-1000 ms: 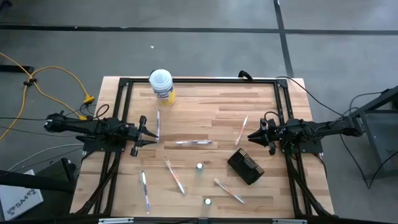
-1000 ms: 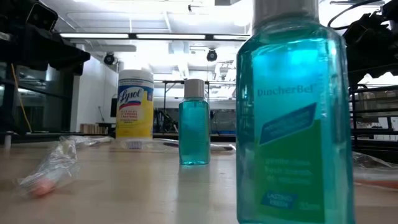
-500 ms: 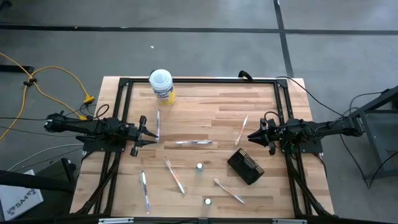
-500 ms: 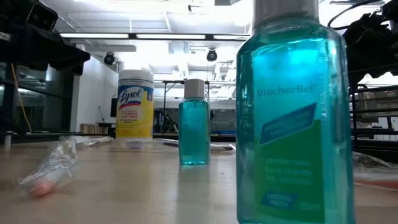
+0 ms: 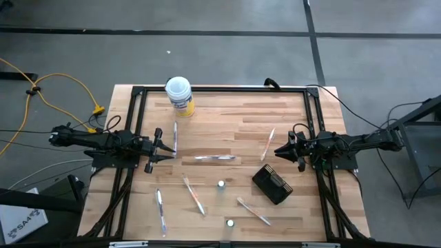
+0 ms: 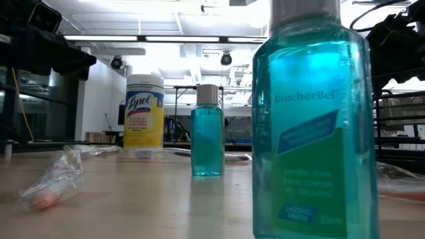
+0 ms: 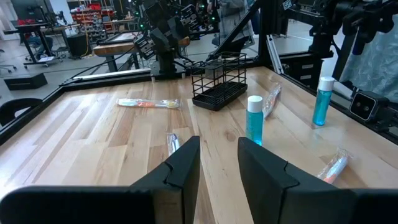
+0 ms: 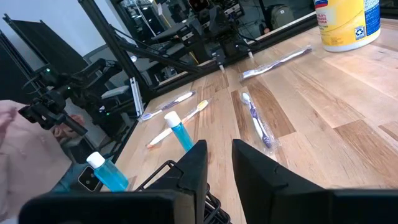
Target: Pick & Place toothbrushing station
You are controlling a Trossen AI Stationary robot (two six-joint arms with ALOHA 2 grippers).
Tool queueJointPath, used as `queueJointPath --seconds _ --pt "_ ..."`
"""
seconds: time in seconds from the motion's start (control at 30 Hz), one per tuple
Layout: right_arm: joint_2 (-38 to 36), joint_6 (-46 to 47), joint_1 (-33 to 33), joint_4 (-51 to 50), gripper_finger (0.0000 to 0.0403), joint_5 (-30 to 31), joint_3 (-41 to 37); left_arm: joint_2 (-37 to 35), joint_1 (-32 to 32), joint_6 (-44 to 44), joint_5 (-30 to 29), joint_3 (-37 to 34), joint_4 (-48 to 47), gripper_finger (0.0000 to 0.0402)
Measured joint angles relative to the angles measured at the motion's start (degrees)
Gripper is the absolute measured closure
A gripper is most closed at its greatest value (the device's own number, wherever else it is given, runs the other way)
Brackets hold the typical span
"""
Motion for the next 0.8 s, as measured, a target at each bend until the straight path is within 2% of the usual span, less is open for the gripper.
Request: queueJointPath --seconds 0.8 --pt "0.00 -0.02 0.00 0.00 0.0336 -0.01 0.00 -0.02 0.00 0.00 -0.78 0.00 1.02 0.0299"
